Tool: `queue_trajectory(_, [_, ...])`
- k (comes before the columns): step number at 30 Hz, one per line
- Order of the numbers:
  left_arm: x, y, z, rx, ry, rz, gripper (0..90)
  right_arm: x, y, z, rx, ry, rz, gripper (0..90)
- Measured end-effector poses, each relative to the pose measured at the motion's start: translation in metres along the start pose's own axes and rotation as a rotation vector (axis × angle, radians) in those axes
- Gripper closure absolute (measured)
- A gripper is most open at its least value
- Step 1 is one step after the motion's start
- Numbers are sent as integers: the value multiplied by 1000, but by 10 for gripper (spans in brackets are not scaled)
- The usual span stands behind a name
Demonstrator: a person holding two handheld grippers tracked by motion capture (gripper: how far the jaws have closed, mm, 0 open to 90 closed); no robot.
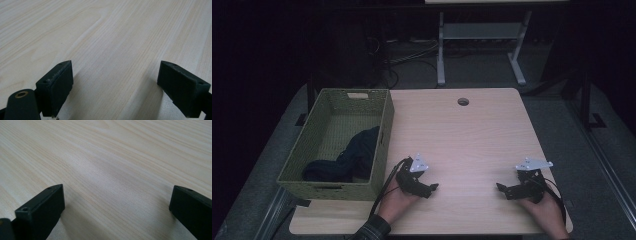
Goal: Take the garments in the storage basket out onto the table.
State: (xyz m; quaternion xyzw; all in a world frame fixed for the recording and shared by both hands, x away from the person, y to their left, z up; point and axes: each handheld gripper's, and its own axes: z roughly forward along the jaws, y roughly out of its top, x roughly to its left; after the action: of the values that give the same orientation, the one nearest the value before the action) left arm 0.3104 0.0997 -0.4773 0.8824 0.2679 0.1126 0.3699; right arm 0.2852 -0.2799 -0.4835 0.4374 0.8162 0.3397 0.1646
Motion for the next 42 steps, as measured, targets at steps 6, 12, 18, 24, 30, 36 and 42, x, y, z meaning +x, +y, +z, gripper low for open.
queue_trajectory(6, [0, 0, 0, 0, 0, 0, 128, 0, 0, 0, 0, 0, 0, 0])
queue_trajectory(12, [1, 1, 0, -2, -3, 0, 134, 0, 0, 0, 0, 1, -1, 0])
queue_trajectory(18, [3, 4, -1, 27, -14, -5, 135, 0, 0, 0, 0, 0, 0, 0])
queue_trajectory(24, [8, 6, -5, 41, -12, -19, 136, 0, 0, 0, 0, 1, 0, 0])
queue_trajectory(30, [10, 9, -10, 48, -8, -23, 136, 0, 0, 0, 0, 0, 1, 0])
queue_trajectory(36, [10, 12, -12, 65, -11, -8, 137, 0, 0, 0, 0, 0, 0, 0])
queue_trajectory(42, [12, 15, -14, 73, -23, -20, 136, 0, 0, 0, 0, 0, 1, 0])
